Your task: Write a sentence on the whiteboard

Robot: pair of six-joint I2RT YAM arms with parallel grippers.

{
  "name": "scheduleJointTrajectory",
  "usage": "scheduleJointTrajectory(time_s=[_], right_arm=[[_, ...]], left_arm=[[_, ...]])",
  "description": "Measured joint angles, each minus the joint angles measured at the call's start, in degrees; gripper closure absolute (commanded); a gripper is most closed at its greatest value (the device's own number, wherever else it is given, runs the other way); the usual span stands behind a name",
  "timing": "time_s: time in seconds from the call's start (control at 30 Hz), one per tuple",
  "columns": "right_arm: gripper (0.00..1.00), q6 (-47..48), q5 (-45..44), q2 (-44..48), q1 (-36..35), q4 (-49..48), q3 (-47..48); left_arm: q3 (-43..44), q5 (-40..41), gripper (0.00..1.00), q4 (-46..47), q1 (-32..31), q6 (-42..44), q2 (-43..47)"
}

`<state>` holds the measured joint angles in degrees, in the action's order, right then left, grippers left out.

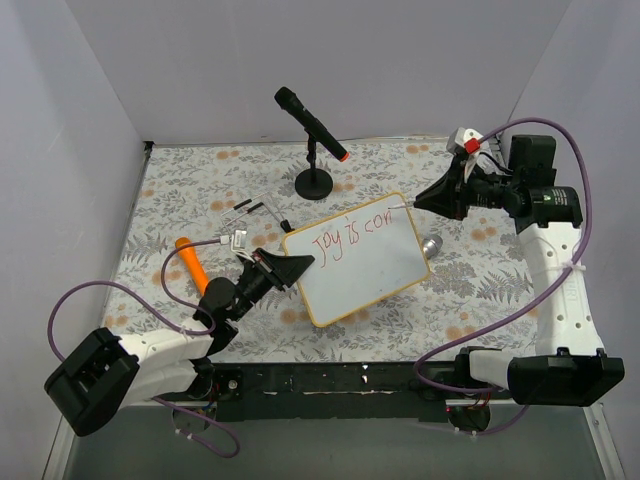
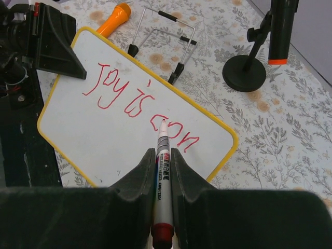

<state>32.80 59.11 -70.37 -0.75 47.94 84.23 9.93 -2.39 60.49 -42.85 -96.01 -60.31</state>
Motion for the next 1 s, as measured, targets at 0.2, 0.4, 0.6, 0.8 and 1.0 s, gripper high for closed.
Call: scheduleJointTrajectory(time_s=[0.2,0.4,0.6,0.8,1.0], right_arm=[[0.99,0.55,1.92,1.09,0.00,-0.17,-3.30],[0.99,0.92,2.99,2.54,0.00,-0.90,-6.45],[0.99,1.53,2.97,4.09,0.00,-1.55,-8.28],[0.99,1.70,2.67,4.15,0.00,-1.88,-8.28],[0.99,1.68,2.36,4.17,0.00,-2.32,-8.35]], left_arm=[[-0.44,0.00,1.00,0.04,0.00,-0.04,1.64],[-0.85,-0.17,1.00,0.59,0.35,-0.02,2.69],[-1.01,-0.24,1.00,1.22,0.44,-0.09,2.69],[-1.01,-0.61,1.00,1.22,0.70,-0.09,2.69],[-1.01,-0.94,1.00,1.20,0.74,-0.09,2.69]])
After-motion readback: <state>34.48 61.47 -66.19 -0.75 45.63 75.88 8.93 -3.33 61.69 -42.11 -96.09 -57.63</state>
